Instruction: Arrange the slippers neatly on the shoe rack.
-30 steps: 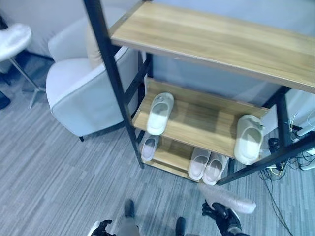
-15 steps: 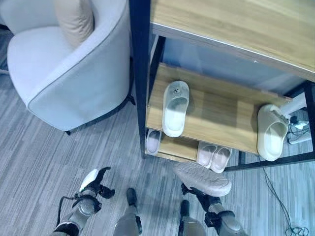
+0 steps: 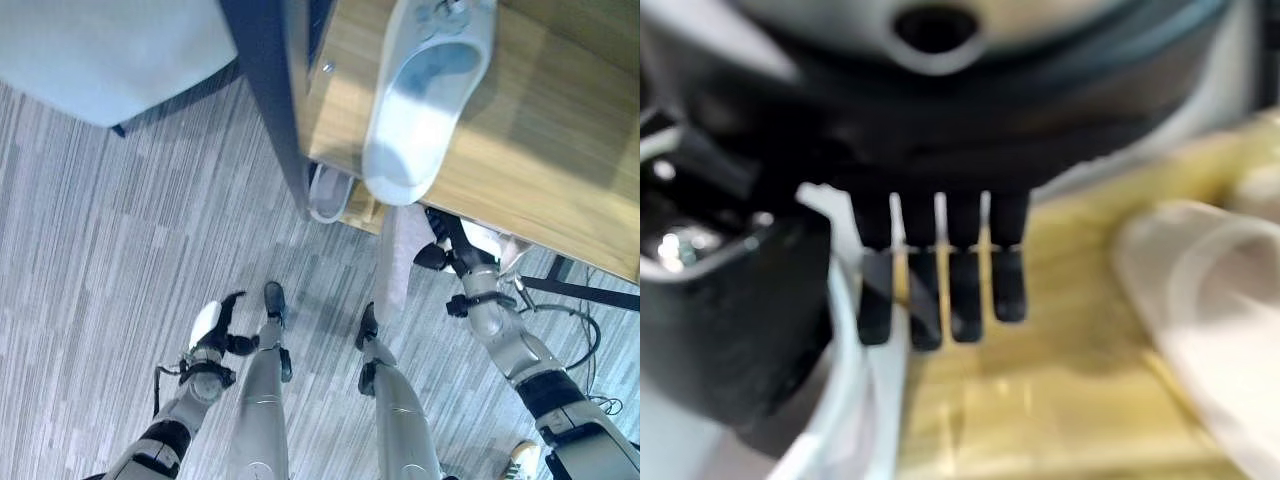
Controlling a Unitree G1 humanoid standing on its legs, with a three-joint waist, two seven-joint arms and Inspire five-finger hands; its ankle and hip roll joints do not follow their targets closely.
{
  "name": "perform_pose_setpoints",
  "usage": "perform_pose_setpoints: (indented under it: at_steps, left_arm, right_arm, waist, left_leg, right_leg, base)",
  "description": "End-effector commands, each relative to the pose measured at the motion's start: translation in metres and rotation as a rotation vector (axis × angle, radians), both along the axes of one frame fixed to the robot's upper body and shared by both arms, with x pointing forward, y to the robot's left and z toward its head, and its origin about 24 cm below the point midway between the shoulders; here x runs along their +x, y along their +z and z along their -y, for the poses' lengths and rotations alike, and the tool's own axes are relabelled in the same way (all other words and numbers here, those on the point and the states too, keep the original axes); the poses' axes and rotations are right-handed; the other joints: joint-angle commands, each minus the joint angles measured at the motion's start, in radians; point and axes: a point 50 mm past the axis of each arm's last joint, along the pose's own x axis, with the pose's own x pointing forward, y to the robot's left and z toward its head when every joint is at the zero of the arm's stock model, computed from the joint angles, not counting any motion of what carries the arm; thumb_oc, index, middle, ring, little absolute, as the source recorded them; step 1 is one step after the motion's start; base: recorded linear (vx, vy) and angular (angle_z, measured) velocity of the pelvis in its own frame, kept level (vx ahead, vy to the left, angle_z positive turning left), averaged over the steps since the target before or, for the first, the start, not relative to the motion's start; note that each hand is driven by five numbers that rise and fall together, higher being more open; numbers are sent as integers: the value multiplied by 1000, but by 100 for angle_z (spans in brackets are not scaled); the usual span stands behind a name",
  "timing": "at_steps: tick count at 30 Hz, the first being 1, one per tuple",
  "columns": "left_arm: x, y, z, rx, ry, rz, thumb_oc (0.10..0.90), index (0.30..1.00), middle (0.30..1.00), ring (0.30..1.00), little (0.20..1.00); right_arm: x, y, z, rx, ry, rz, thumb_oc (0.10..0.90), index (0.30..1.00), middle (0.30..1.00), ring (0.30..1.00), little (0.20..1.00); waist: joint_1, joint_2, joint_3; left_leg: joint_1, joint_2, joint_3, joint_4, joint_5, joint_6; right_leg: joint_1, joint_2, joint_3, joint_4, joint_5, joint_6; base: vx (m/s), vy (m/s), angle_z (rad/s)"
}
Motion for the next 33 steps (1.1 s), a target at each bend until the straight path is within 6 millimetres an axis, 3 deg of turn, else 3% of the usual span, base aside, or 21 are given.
perform_pose_setpoints:
  at_steps: [1, 4, 6, 13, 15, 17, 22, 23, 28, 31, 33]
  left_arm:
    - [-13, 8, -24, -43, 205, 157, 800, 900, 900, 900, 900]
    - [-14, 21, -37, -32, 328, 275, 800, 900, 900, 900, 900]
    - [-19, 30, -45, -4, 400, 363, 800, 900, 900, 900, 900]
    - [-38, 33, -60, -16, 553, 463, 800, 900, 900, 900, 900]
    - [-43, 39, -74, -48, 646, 511, 800, 900, 900, 900, 900]
    - [-43, 41, -77, -55, 666, 525, 800, 900, 900, 900, 900]
    - [-47, 45, -89, -77, 723, 540, 800, 900, 900, 900, 900]
    - [-48, 49, -94, -126, 763, 573, 800, 900, 900, 900, 900]
    - [-44, 62, -101, -239, 821, 664, 800, 900, 900, 900, 900]
    - [-34, 78, -100, -294, 810, 742, 800, 900, 900, 900, 900]
    - [-26, 103, -98, -307, 746, 836, 800, 900, 900, 900, 900]
  right_arm:
    - [-14, 23, -5, -95, -21, 226, 400, 300, 300, 300, 300]
    - [-9, 48, 0, -255, -93, 347, 400, 300, 300, 300, 300]
    - [-11, 66, 13, -361, -181, 433, 400, 300, 300, 300, 300]
    - [-22, 83, 29, -382, -254, 506, 400, 300, 300, 300, 300]
    - [-26, 101, 34, -422, -286, 568, 400, 300, 300, 300, 300]
    - [-28, 106, 34, -431, -294, 584, 400, 300, 300, 300, 300]
    - [-47, 152, 33, -480, -329, 739, 400, 300, 300, 300, 300]
    - [-50, 172, 30, -484, -324, 786, 400, 300, 300, 300, 300]
    - [-49, 201, 21, -484, -291, 844, 400, 300, 300, 300, 300]
    - [-47, 219, 8, -469, -255, 877, 400, 300, 300, 300, 300]
    - [-41, 239, 3, -474, -264, 873, 400, 300, 300, 300, 300]
  waist:
    - [6, 7, -119]
    - [16, 21, -134]
    - [22, 33, -147]
    - [33, 41, -156]
    - [34, 43, -167]
    - [34, 45, -171]
    - [25, 42, -176]
    - [27, 45, -175]
    - [34, 55, -176]
    - [38, 52, -137]
    - [46, 43, -89]
  left_leg:
    - [-117, 1, -37, 229, -229, -41]
    - [-228, 11, -53, 330, -259, -38]
    - [-311, 20, -71, 447, -300, -29]
    - [-451, 30, -99, 709, -399, -5]
    - [-517, 46, -121, 830, -457, 10]
    - [-538, 46, -126, 875, -476, 10]
    - [-619, 58, -150, 1066, -544, 20]
    - [-672, 54, -165, 1163, -574, 26]
    - [-777, 51, -199, 1341, -628, 35]
    - [-791, 52, -205, 1459, -679, 40]
    - [-791, 43, -217, 1566, -721, 40]
  right_leg:
    - [-96, -8, 45, 73, -45, 56]
    - [-207, -14, 48, 182, -89, 46]
    - [-298, -15, 61, 308, -141, 33]
    - [-448, 0, 84, 575, -254, -10]
    - [-517, 2, 94, 697, -314, -26]
    - [-542, 4, 100, 747, -339, -34]
    - [-628, 8, 123, 939, -416, -67]
    - [-682, 13, 131, 1030, -449, -79]
    - [-788, 20, 152, 1218, -519, -103]
    - [-821, 20, 180, 1359, -568, -117]
    - [-844, 25, 218, 1492, -615, -131]
  base:
    - [72, -70, 17]
    - [13, -57, 5]
    - [39, -53, 7]
    - [42, -44, -2]
    - [88, -38, -15]
    - [68, -31, -5]
    - [85, -38, -2]
    - [79, -31, -2]
    - [87, -13, -4]
    - [118, -9, -5]
    - [134, 15, 3]
